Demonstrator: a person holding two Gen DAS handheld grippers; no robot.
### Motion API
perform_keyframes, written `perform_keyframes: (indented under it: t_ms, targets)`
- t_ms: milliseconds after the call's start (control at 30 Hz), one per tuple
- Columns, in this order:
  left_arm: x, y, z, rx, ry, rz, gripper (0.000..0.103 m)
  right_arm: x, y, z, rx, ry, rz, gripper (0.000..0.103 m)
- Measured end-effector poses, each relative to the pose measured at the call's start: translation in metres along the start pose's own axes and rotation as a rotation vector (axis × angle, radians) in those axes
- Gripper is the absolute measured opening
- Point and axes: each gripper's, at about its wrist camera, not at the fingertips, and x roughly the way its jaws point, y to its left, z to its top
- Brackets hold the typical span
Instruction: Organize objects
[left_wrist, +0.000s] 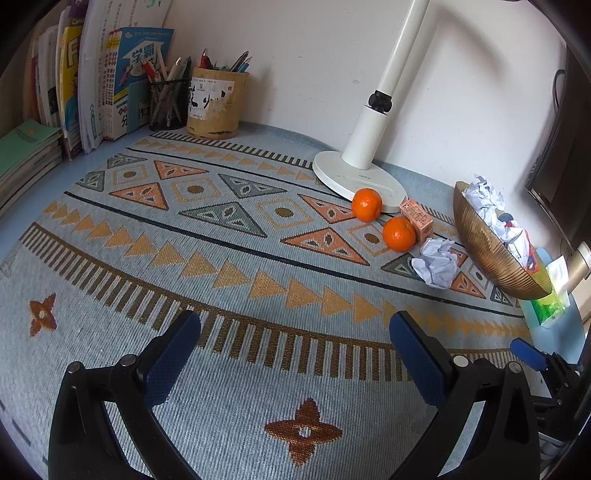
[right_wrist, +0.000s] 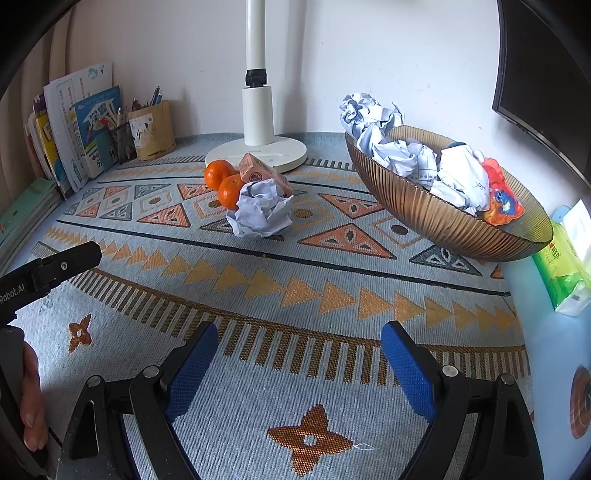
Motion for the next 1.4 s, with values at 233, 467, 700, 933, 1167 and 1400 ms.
perform_keyframes:
  t_ms: [233,467,700,933,1167,1400]
  targets:
    - [0.0,-0.0006,-0.0001,-0.002,-0.001,0.005,0.102,0.001,-0.0013,-0.0003,0.005,0.007,0.006,0.089]
    - [0.0004,-0.0008,-0.0005,-0.005,-0.001,0.004,0.102,0.0012,-0.0014,-0.0003,0.009,0.01,0.008,0.089]
    - [0.0,-0.0001,0.0,-0.004,-0.001,0.006,0.102,0.0011,-0.0009,-0.0011,0.009,0.011,0.009,0.089]
    - [0.0003,-0.0018,-0.0003,-0.005,0.001,0.008,0.102,0.0029,-0.0006,-0.002,0.013,0.023,0.002,0.089]
    - [-0.0001,-0.0011,-0.0005,-0.007,0.001,-0.001,0.102,0.0037,-0.0007,-0.0012,0.016,0.029,-0.006,0.089]
    - [-0.0007,-0.0006,0.0,-0.008,0.002,-0.003,0.102,0.0036,-0.0002,-0.0015,0.017,0.029,-0.007,0.089]
